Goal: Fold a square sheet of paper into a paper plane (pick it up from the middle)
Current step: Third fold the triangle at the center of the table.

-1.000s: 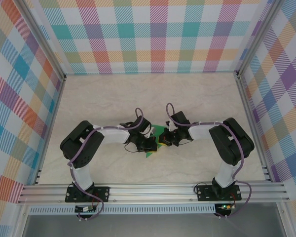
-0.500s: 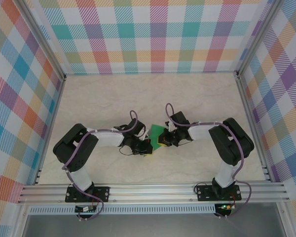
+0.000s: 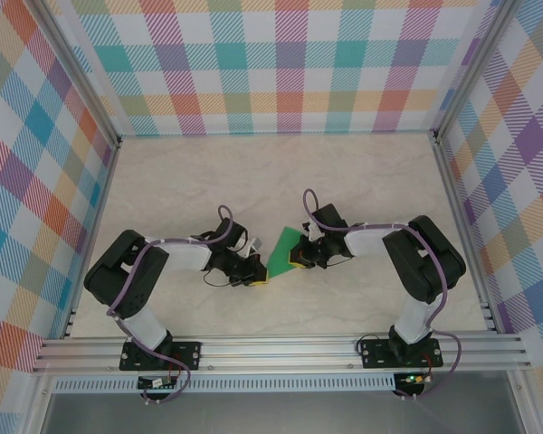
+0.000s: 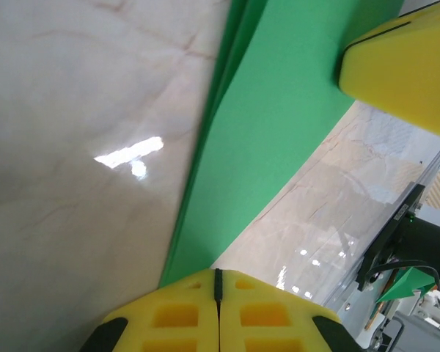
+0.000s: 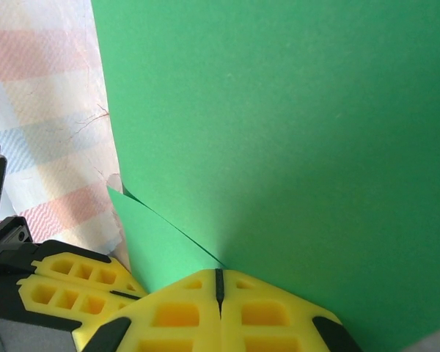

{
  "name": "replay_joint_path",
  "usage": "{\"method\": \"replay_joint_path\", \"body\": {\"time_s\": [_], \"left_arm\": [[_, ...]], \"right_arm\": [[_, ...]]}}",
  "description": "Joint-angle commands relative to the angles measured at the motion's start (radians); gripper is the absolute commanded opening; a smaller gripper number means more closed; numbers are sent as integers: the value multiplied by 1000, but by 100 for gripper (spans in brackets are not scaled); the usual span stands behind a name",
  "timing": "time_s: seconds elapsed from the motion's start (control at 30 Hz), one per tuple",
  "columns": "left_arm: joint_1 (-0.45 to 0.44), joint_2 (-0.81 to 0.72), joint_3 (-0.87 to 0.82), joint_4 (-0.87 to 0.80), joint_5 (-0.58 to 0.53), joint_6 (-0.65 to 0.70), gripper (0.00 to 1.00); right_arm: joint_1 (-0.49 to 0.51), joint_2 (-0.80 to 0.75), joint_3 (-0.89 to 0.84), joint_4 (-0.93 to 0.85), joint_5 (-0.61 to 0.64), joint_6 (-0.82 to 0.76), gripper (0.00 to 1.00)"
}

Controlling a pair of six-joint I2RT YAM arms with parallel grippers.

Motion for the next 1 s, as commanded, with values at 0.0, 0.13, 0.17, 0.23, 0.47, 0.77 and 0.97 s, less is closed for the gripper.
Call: {"method": "replay_joint_path", "body": {"time_s": [0.0,0.13,0.17,0.23,0.47,0.77,0.97], "left_arm": [[36,-36,-45,-120,-29,14,6],[74,-81,-66,-125,-5,12,6],[80,-97,-72,-107,13,2,7],[82,-123,-66,-74,42,-26,10],[78,-135,40,-13,72,-82,13],[55,9,101,-21,70,-65,14],[51,47,64,-29,41,-53,13]], "right_arm": [[-3,45,-3,-84,88,-26,1],[-3,47,1,-87,89,-27,1],[-4,46,1,-88,89,-27,1],[-4,44,2,-89,88,-27,1],[-3,46,8,-96,88,-28,1],[-3,41,14,-103,89,-31,2],[-4,43,16,-107,88,-36,2]]}}
